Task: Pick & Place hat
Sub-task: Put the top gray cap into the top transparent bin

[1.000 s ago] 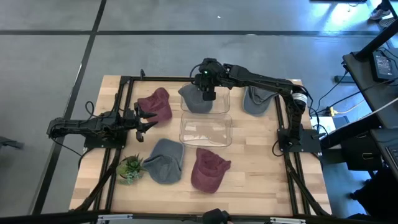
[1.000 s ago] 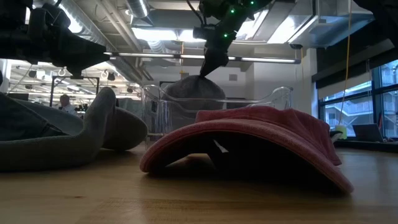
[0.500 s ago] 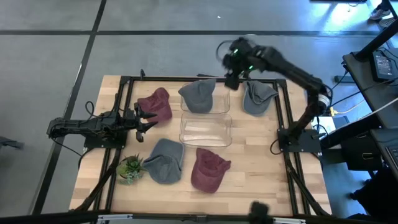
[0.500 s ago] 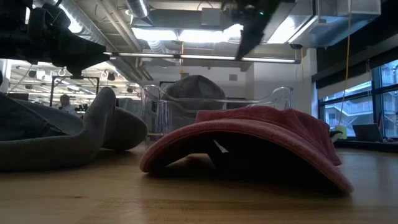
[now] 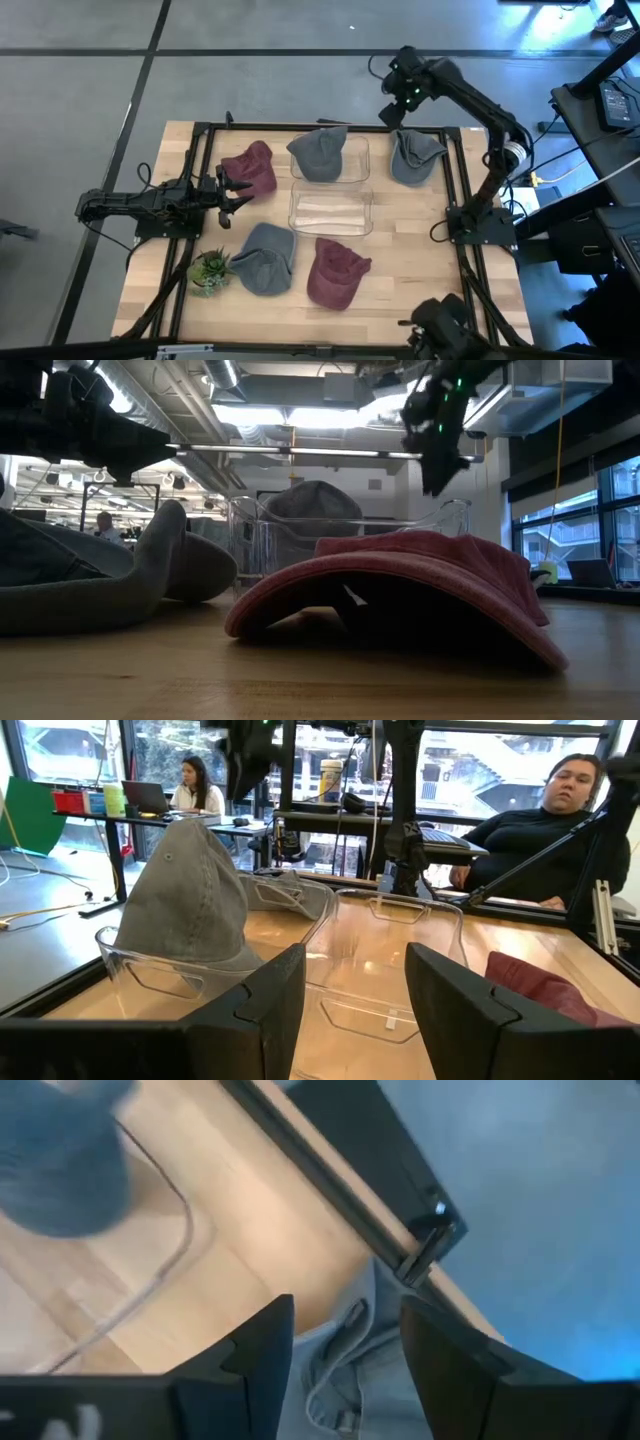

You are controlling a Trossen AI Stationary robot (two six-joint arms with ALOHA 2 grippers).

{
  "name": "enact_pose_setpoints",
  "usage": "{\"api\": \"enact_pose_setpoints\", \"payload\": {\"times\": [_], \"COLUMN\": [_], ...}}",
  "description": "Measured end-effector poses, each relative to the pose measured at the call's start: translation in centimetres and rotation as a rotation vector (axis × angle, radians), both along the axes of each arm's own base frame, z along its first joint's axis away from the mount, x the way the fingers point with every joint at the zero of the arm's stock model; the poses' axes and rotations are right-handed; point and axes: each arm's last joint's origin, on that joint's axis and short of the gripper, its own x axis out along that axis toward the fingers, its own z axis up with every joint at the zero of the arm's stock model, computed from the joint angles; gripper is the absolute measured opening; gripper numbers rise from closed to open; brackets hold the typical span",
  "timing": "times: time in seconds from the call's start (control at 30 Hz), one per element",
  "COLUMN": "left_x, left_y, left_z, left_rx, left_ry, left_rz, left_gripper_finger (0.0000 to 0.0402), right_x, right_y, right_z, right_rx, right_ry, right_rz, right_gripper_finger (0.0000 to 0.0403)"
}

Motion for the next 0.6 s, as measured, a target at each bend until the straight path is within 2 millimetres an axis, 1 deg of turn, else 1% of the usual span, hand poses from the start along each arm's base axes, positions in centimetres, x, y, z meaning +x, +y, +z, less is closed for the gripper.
{"api": "enact_pose_setpoints", "payload": {"times": [0.17, 0.3, 0.37, 0.5, 0.6], "left_x": [0.0, 0.0, 0.0, 0.0, 0.0], "left_y": [0.0, 0.0, 0.0, 0.0, 0.0], "left_z": [0.0, 0.0, 0.0, 0.0, 0.0], "left_rx": [-0.001, 0.000, 0.000, 0.000, 0.000], "left_ry": [0.000, 0.000, 0.000, 0.000, 0.000], "left_rz": [0.000, 0.000, 0.000, 0.001, 0.002], "left_gripper_finger": [0.0169, 0.0169, 0.0169, 0.0169, 0.0169], "right_x": [-0.1, -0.3, -0.5, -1.0, -1.0], "right_y": [-1.0, -0.7, -0.5, 0.0, 0.1], "right_z": [-5.8, -9.2, -10.3, -12.0, -13.0], "right_rx": [-0.059, -0.044, -0.035, -0.052, -0.057], "right_ry": [0.094, 0.112, 0.123, 0.196, 0.183], "right_rz": [-0.087, -0.105, -0.107, -0.094, -0.099], "right_gripper_finger": [0.0184, 0.0184, 0.0184, 0.0184, 0.0184]}}
